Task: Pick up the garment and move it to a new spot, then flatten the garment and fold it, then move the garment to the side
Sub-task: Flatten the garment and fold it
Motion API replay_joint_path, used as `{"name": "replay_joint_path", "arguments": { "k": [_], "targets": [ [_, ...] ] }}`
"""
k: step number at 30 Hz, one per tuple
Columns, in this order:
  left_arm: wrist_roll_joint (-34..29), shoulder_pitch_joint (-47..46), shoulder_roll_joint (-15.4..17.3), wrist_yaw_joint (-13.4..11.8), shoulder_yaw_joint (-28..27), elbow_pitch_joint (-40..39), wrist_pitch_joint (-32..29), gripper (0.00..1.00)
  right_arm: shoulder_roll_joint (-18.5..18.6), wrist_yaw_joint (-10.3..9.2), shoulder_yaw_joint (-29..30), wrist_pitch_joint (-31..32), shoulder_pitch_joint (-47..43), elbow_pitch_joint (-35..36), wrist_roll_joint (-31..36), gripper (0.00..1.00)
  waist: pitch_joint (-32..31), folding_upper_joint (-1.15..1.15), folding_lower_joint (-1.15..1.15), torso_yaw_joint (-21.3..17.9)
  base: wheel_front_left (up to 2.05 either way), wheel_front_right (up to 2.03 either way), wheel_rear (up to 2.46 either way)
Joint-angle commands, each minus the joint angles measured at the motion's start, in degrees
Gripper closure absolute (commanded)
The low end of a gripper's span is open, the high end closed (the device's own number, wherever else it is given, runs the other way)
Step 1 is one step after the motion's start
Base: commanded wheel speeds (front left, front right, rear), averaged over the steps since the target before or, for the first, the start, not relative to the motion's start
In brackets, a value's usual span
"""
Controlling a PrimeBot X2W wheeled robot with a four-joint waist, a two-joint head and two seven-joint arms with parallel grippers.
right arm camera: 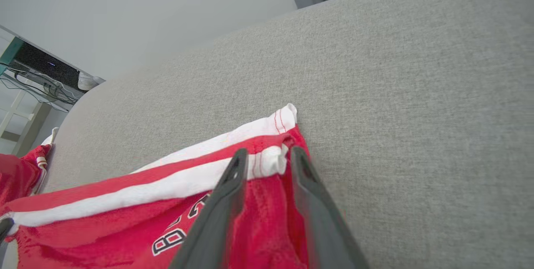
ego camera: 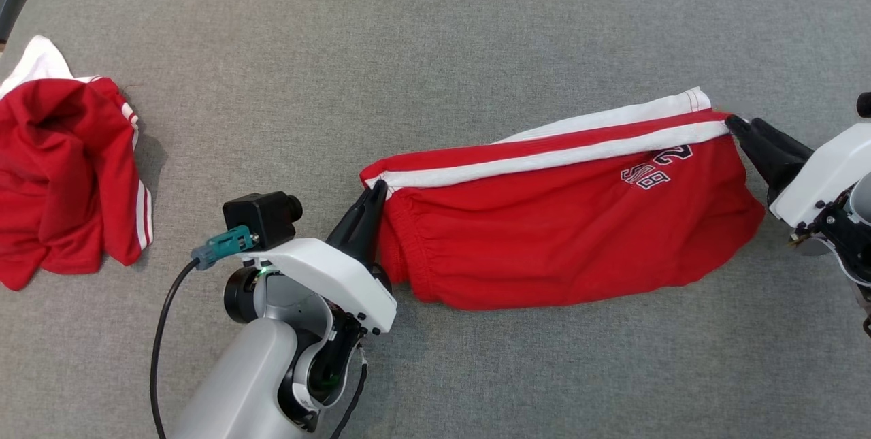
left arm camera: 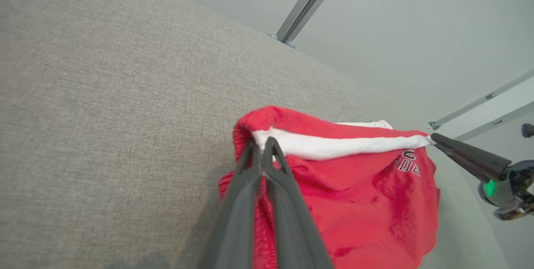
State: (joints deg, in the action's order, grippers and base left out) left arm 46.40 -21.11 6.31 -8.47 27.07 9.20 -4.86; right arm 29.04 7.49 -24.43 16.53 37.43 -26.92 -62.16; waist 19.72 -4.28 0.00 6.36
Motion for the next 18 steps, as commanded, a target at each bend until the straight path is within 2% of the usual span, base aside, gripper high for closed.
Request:
{"name": "replay_joint_path", "arguments": {
  "k": [1, 4, 9, 13, 18],
  "targets": [
    [-0.65, 0.04, 0.14, -0.19, 0.07, 0.35, 0.89, 0.00, -0.42, 0.00, 0.73, -1.34, 0.65, -1.77, 0.96, 0.00, 0.02, -0.01, 0.00, -0.08, 0.00, 0.00, 0.00],
    [-1.91, 1.35, 0.74, -0.28, 1.08, 0.15, 1.64, 0.00, -0.43, 0.00, 0.66, -2.51, -0.69, -1.94, 1.78, 0.00, -0.24, -0.01, 0.00, -0.30, 0.00, 0.00, 0.00],
    [-5.97, 4.16, 2.27, -2.23, 1.33, -2.44, 6.51, 0.00, 1.50, 0.00, 0.33, -5.88, -3.21, -0.87, 4.91, 0.00, -0.94, -0.01, 0.00, -1.07, 0.00, 0.00, 0.00],
    [-11.76, 9.99, 4.12, -4.84, 1.31, -6.52, 15.78, 0.00, 3.31, 0.00, -0.96, -7.66, -6.38, 0.03, 10.84, 0.00, -1.80, -0.01, 0.00, -2.46, 0.00, 0.00, 0.00],
    [-19.11, 16.61, 5.44, -9.39, -0.05, -7.93, 19.79, 0.00, 1.85, 0.00, 0.48, -6.10, -7.64, 1.84, 15.34, 0.00, -1.91, -0.01, 0.00, -2.86, 0.00, 0.00, 0.00]
  ]
}}
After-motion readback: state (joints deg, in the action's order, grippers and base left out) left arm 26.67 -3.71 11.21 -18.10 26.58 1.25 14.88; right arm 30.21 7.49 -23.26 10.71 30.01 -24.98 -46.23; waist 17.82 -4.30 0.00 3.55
